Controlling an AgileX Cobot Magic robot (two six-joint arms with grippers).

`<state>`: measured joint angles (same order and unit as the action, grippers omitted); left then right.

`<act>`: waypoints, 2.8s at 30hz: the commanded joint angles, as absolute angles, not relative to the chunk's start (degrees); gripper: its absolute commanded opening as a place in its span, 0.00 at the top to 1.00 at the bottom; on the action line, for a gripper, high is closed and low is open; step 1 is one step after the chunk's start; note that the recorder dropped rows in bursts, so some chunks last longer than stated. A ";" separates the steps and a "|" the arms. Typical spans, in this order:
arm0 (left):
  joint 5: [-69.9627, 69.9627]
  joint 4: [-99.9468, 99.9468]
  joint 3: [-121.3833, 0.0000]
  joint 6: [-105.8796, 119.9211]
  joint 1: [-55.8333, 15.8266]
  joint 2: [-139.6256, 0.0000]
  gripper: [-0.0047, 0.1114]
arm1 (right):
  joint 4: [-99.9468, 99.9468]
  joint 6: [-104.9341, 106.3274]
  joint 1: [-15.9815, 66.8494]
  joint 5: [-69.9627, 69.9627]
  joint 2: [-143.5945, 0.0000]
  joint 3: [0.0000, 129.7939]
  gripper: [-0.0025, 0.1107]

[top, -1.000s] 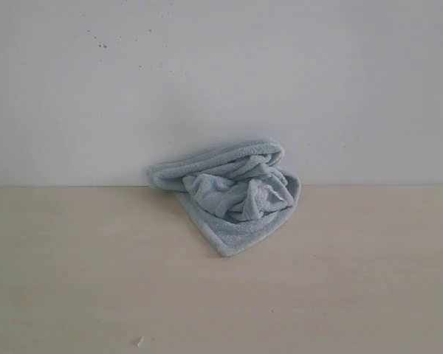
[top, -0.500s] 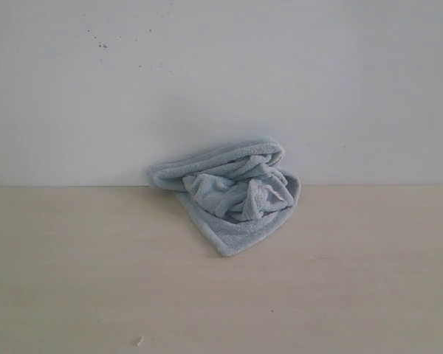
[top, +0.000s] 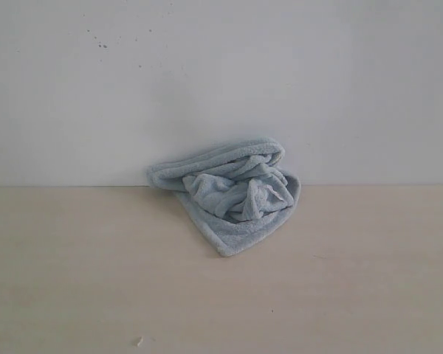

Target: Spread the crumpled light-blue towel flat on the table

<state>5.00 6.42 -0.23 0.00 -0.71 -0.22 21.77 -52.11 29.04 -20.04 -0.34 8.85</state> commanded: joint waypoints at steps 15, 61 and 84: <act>4.31 6.51 0.00 -0.40 -0.60 0.00 0.92 | 43.86 -48.21 29.25 3.48 -29.58 26.48 0.98; 4.31 6.51 0.00 -0.40 -0.60 0.00 0.92 | 46.64 -52.82 29.25 -43.59 -48.20 28.66 0.98; 4.31 6.51 0.00 -0.40 -0.60 0.00 0.92 | 99.95 -106.10 29.11 -17.30 -41.88 26.28 0.98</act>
<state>4.89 6.42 -0.23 0.00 -0.71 -0.22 98.62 -104.05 29.14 -26.07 -42.08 26.81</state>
